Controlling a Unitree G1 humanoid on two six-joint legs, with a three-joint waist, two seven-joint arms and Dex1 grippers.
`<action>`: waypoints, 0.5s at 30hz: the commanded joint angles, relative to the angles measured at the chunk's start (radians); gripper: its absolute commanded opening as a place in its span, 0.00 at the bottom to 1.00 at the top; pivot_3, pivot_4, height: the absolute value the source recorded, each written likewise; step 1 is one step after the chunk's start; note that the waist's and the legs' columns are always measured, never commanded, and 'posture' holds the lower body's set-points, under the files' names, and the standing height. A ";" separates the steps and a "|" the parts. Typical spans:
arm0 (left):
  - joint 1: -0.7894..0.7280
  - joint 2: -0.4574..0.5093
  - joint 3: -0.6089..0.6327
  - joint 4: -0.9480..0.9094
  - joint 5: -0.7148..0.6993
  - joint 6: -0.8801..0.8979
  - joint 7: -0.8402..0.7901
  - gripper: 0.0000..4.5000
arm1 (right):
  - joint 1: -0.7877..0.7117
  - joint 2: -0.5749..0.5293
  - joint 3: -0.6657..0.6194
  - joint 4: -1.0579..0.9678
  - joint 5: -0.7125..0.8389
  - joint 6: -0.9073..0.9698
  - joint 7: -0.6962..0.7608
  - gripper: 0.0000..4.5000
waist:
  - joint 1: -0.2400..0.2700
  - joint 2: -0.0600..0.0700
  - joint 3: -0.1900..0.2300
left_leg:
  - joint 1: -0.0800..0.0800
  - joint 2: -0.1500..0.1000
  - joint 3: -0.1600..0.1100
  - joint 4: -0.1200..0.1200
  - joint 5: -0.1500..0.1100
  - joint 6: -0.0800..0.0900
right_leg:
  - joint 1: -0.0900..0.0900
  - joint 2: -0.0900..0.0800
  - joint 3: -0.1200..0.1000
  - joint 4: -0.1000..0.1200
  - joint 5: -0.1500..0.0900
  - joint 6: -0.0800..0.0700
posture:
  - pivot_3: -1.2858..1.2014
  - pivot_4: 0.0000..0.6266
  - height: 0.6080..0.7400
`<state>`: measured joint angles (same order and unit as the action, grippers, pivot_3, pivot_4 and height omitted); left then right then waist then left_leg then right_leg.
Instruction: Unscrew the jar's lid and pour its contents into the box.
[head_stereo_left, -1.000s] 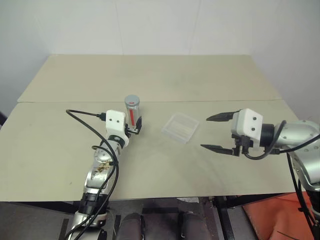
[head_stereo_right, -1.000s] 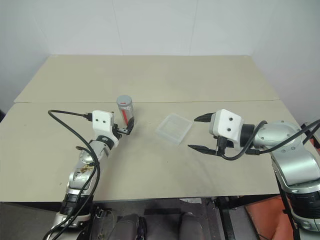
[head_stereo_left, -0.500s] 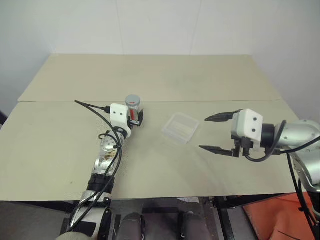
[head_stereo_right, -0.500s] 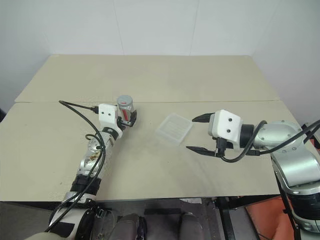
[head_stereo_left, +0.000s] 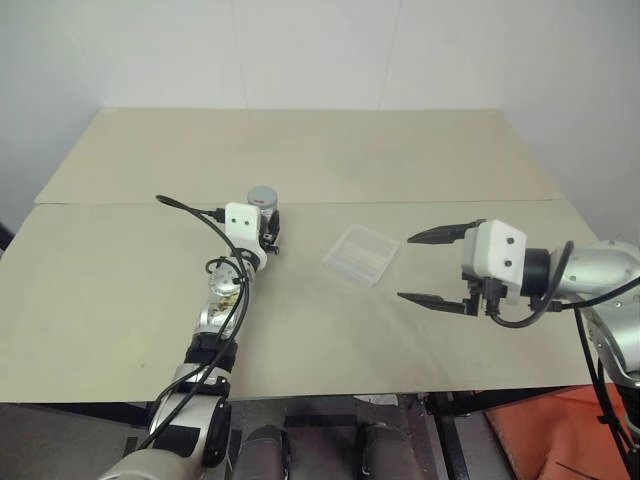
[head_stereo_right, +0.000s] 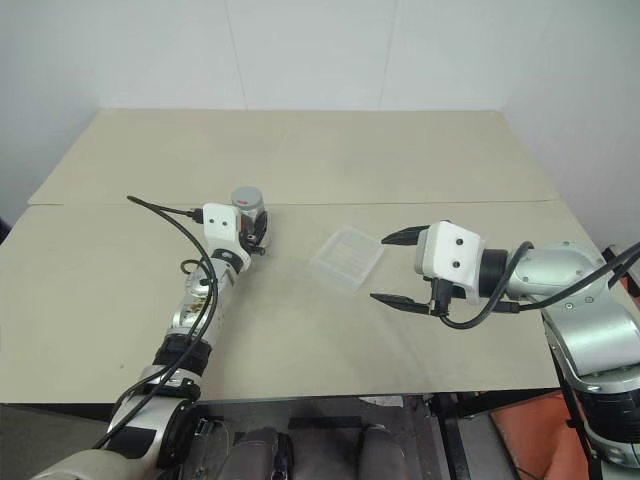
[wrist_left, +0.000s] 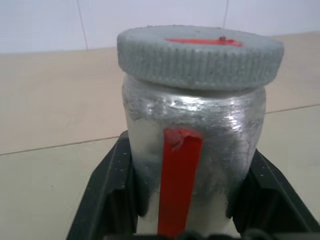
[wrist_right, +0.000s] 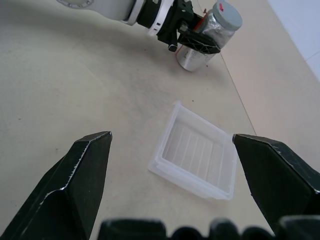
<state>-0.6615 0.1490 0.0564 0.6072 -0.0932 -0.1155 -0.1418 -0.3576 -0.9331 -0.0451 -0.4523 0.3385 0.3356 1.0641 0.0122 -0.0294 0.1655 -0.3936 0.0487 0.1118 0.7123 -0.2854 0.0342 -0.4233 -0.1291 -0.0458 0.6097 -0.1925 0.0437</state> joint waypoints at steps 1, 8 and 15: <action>-0.035 0.000 0.003 0.032 0.015 -0.047 -0.007 0.43 | -0.003 -0.005 -0.028 -0.029 0.019 -0.005 -0.002 1.00 | 0.000 0.000 0.000 | 0.000 0.000 0.000 0.000 0.000 0.000 | 0.000 0.000 0.000 0.000 0.000 0.000 | 0.52 0.24 1.00; 0.050 0.151 0.021 -0.249 -0.099 0.091 -0.270 0.43 | -0.039 0.098 -0.030 -0.039 0.100 0.014 -0.051 1.00 | -0.014 0.000 0.000 | -0.002 0.001 0.000 0.000 0.000 -0.001 | -0.002 0.000 0.000 0.001 0.000 0.000 | 0.52 0.24 1.00; 0.146 0.363 0.082 -0.527 -0.368 0.359 -0.616 0.43 | -0.202 0.333 0.056 -0.060 0.195 0.221 -0.277 1.00 | -0.025 0.000 0.000 | -0.001 0.001 -0.001 0.000 0.004 -0.007 | -0.003 0.000 0.000 0.002 0.000 0.000 | 0.52 0.24 1.00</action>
<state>-0.5171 0.4981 0.1289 0.1447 -0.3944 0.2065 -0.6754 -0.5177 -0.6208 -0.0014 -0.4872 0.5164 0.5094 0.8505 -0.0129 -0.0291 0.1656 -0.3948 0.0500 0.1112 0.7120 -0.2814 0.0272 -0.4258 -0.1289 -0.0463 0.6119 -0.1925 0.0438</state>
